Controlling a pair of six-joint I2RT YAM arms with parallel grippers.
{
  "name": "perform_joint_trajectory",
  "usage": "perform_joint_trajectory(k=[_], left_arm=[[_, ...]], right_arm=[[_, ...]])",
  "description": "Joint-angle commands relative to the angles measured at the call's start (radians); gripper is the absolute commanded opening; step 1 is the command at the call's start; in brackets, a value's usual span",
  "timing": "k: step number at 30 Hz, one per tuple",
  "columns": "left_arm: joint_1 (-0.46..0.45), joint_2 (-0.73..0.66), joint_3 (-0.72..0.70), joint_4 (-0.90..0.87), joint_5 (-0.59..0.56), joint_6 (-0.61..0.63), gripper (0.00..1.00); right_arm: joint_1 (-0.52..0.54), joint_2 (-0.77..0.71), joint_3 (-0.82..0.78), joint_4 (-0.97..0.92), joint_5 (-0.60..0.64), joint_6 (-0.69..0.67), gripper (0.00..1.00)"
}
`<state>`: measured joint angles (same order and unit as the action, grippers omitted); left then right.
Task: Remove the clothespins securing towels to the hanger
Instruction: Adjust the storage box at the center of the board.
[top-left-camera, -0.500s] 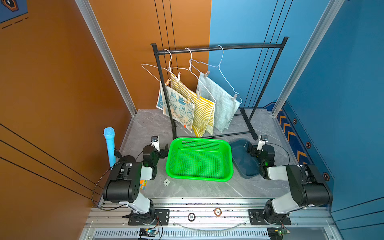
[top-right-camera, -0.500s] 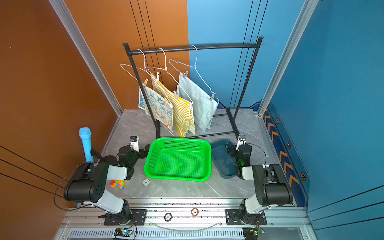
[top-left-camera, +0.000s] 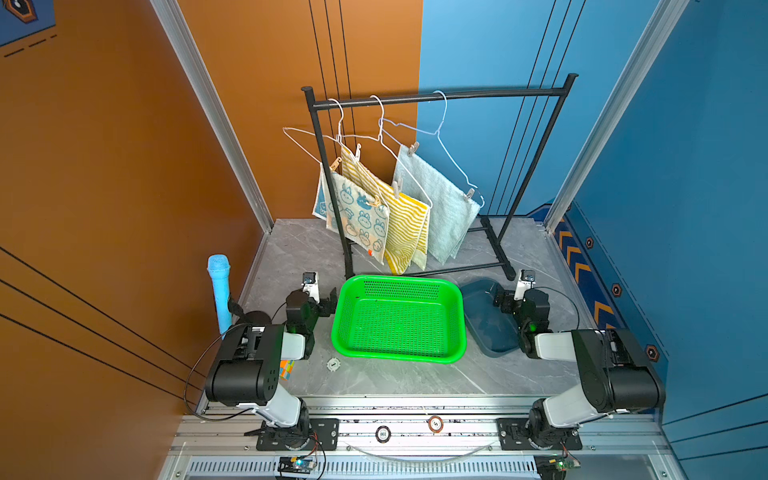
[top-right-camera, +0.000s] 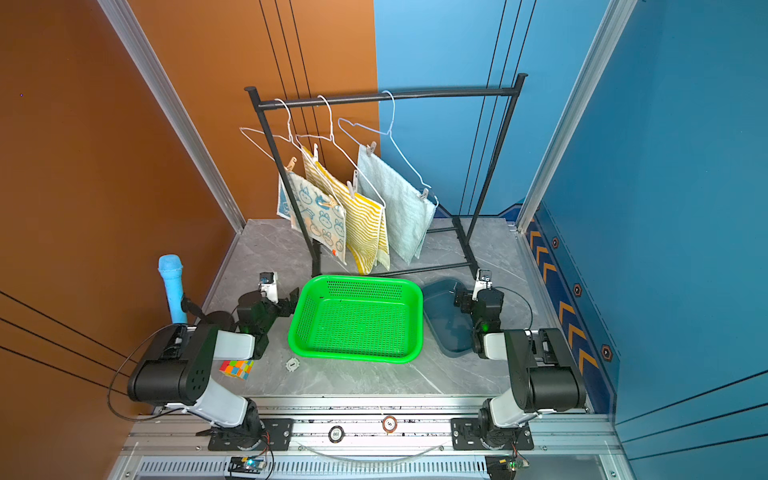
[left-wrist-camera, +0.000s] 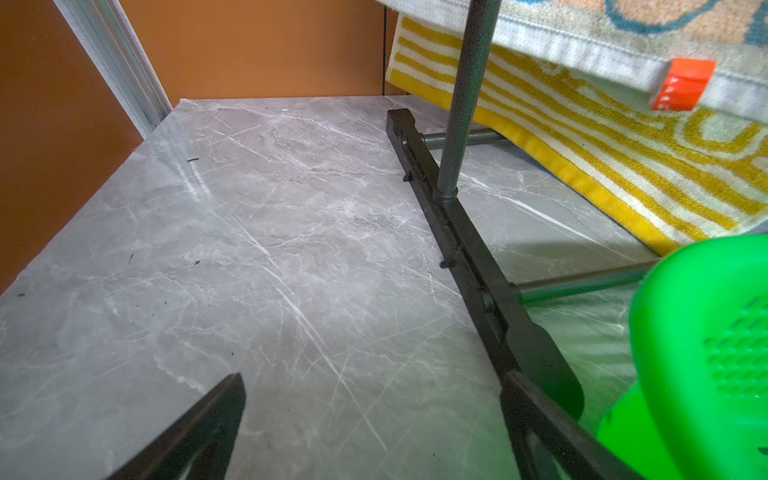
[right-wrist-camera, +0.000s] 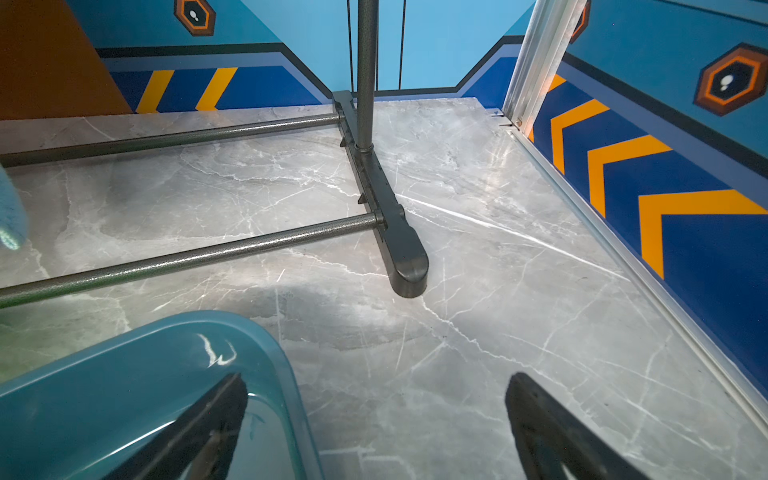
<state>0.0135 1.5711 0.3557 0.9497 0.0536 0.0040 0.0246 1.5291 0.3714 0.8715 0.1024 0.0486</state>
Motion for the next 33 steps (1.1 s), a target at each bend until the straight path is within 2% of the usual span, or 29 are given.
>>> perform_joint_trajectory(k=[1,23,33], left_arm=[[-0.005,-0.005,0.019,-0.014,-0.013,0.013,0.98],[-0.004,-0.006,0.019,-0.013,-0.014,0.013,0.98],[-0.003,-0.01,0.024,-0.027,-0.064,-0.007,0.98]], right_arm=[[0.003,0.003,0.018,-0.021,0.01,0.0,1.0],[0.0,0.003,0.018,-0.022,0.008,0.002,1.0],[-0.003,0.003,0.017,-0.019,0.0,0.004,1.0]])
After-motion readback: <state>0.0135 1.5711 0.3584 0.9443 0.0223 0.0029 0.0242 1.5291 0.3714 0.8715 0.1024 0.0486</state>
